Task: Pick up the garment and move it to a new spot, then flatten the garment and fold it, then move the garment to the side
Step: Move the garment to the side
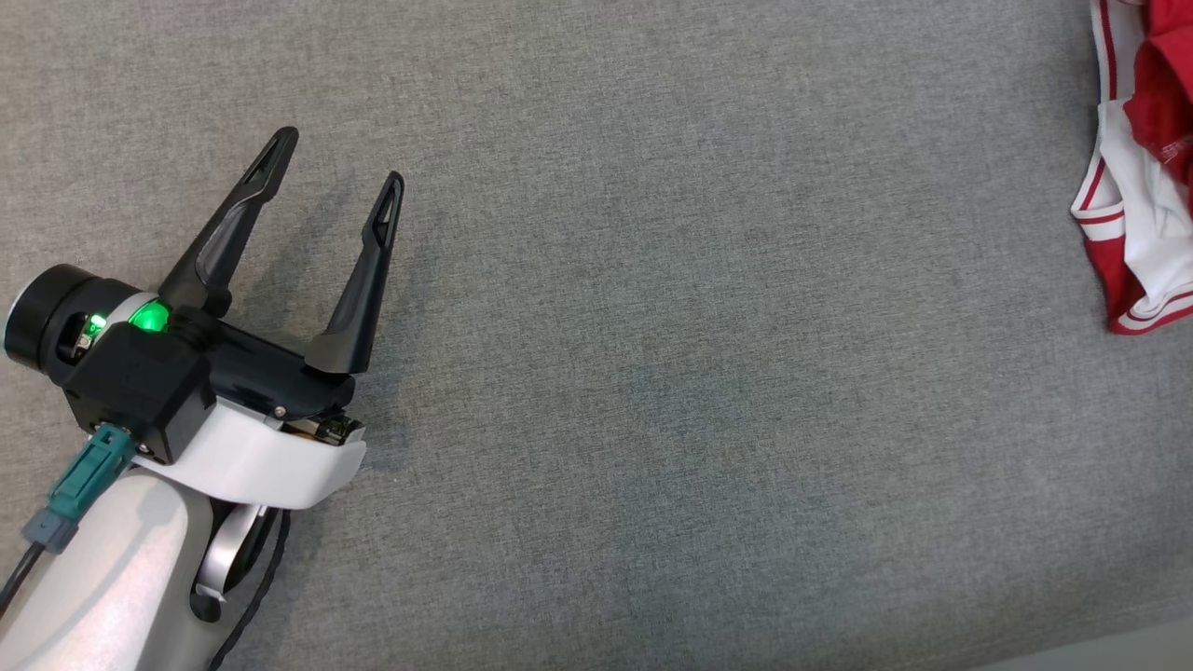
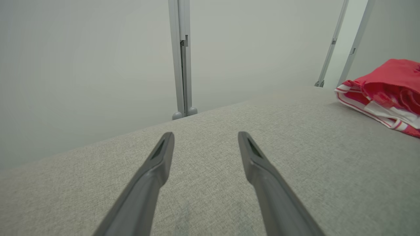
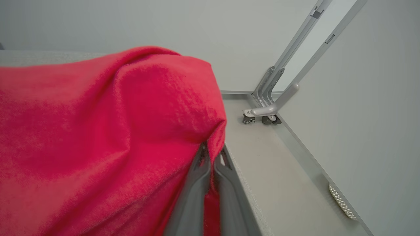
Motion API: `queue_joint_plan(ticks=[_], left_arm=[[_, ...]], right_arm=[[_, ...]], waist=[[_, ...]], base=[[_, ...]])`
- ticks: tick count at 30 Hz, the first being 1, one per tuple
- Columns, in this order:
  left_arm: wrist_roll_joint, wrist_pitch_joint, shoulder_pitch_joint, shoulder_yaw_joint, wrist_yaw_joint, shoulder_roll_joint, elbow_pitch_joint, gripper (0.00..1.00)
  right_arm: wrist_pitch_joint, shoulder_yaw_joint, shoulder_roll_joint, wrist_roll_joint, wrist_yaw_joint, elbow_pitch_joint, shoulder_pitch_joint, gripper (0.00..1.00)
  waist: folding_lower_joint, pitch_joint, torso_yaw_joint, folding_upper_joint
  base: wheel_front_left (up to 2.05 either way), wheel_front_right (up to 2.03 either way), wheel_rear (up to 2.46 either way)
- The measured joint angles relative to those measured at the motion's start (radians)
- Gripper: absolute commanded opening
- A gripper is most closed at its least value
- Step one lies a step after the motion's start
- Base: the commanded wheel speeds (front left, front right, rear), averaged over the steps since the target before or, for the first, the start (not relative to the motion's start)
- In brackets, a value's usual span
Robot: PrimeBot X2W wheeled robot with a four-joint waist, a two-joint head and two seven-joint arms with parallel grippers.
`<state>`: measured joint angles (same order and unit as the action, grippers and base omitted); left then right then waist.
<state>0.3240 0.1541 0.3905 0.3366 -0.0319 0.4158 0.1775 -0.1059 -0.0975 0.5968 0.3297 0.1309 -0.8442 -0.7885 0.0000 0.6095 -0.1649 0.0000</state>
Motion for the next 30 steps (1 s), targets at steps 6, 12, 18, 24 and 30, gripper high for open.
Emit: queue_joint_plan(ticks=[6, 12, 18, 24, 30], left_arm=[[-0.005, -0.004, 0.002, 0.000, -0.002, 0.010, 0.007, 1.00], [0.004, 0.002, -0.035, 0.000, -0.013, 0.011, -0.008, 1.00], [0.032, 0.025, -0.113, -0.013, -0.040, 0.004, -0.037, 1.00], [0.057, 0.044, -0.191, -0.023, -0.071, -0.021, -0.058, 1.00], [0.085, 0.061, -0.263, -0.038, -0.102, -0.042, -0.080, 1.00]], right_arm=[[-0.035, -0.014, -0.021, -0.016, 0.000, -0.040, 0.020, 1.00], [-0.080, 0.002, -0.063, 0.017, 0.000, -0.002, 0.087, 1.00], [-0.122, 0.017, -0.143, 0.043, 0.000, 0.156, 0.241, 1.00], [-0.137, -0.011, -0.273, 0.013, 0.000, 0.397, 0.439, 1.00], [-0.093, -0.015, -0.417, -0.061, 0.000, 0.638, 0.573, 1.00]], waist=[[0.0000, -0.009, -0.015, 0.0000], [0.0000, -0.055, -0.033, 0.0000], [0.0000, -0.140, -0.047, 0.0000], [0.0000, -0.239, -0.044, 0.0000], [0.0000, -0.332, -0.014, 0.0000]], base=[[0.00, 0.00, 0.00], [0.00, 0.00, 0.00], [0.00, 0.00, 0.00], [0.00, 0.00, 0.00], [0.00, 0.00, 0.00]])
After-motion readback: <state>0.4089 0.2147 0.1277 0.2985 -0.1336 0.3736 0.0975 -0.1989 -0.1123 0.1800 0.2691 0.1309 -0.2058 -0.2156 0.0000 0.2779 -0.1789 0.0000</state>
